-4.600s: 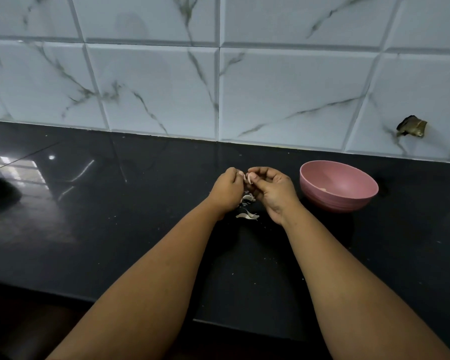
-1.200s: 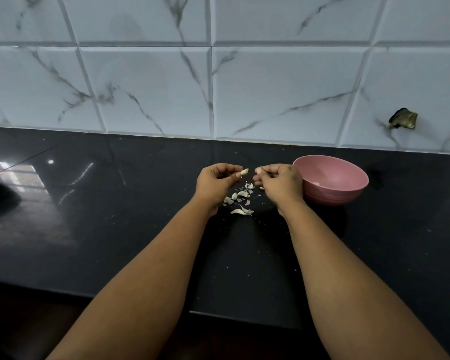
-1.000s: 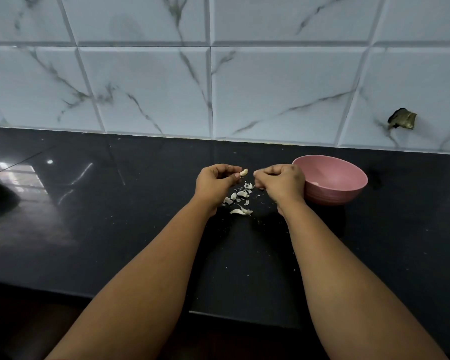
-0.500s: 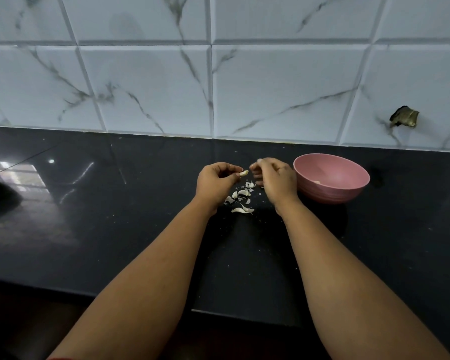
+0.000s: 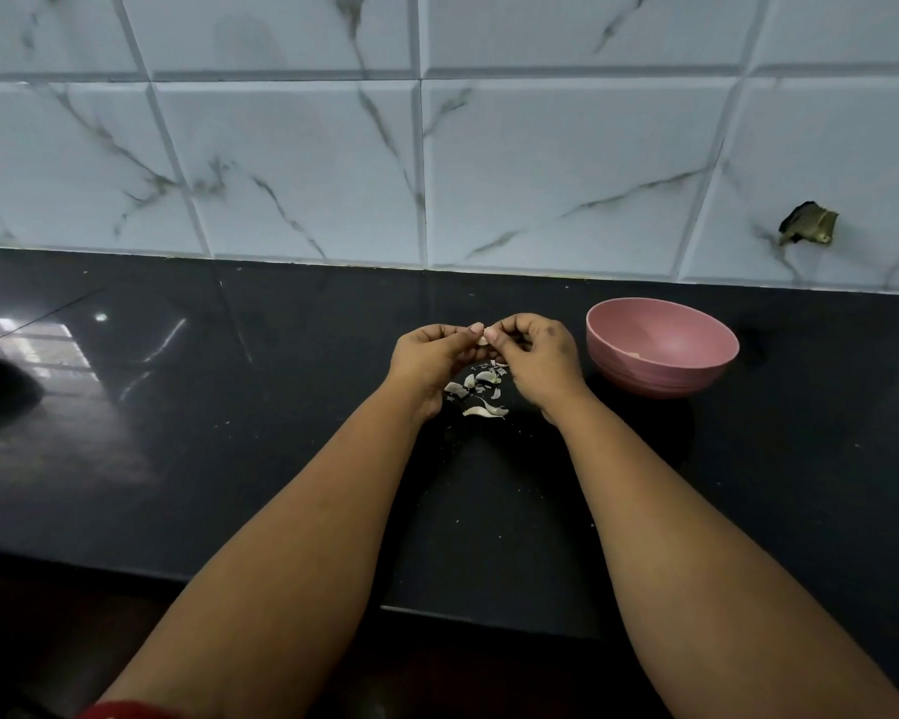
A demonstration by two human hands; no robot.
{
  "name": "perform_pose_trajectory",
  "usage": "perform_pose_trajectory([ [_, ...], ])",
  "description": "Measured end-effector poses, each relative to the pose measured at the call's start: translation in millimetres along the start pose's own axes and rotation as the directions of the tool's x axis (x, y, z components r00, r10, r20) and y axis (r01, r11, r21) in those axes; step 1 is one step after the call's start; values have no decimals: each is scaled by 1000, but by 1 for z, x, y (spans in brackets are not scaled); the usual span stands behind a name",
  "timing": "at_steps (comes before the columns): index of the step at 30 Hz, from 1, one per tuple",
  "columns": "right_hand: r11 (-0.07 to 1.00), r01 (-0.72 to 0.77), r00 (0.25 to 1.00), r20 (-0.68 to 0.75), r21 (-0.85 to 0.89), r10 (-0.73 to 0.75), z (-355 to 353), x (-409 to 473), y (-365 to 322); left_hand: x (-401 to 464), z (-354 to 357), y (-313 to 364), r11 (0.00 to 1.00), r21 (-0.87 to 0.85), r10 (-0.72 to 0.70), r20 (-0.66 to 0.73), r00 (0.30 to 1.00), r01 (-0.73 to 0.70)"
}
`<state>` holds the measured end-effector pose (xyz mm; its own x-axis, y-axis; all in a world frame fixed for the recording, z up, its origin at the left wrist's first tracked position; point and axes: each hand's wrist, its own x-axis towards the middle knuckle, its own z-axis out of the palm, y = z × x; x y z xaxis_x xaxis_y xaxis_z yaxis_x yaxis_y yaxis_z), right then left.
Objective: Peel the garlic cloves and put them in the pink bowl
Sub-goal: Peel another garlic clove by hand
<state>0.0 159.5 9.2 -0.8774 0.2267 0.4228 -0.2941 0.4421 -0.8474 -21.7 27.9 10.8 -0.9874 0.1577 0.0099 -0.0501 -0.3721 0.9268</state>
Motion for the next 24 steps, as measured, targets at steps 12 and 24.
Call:
perform_pose_trajectory([
  [12,788,-323,946,200,524,255,-5,0,-4,-1,2,-1,995,60,81,53,995,-84],
  [24,773,-378,925,177,509,336,1,-4,-8,-5,0,2,990,57,128,40,991,-130],
])
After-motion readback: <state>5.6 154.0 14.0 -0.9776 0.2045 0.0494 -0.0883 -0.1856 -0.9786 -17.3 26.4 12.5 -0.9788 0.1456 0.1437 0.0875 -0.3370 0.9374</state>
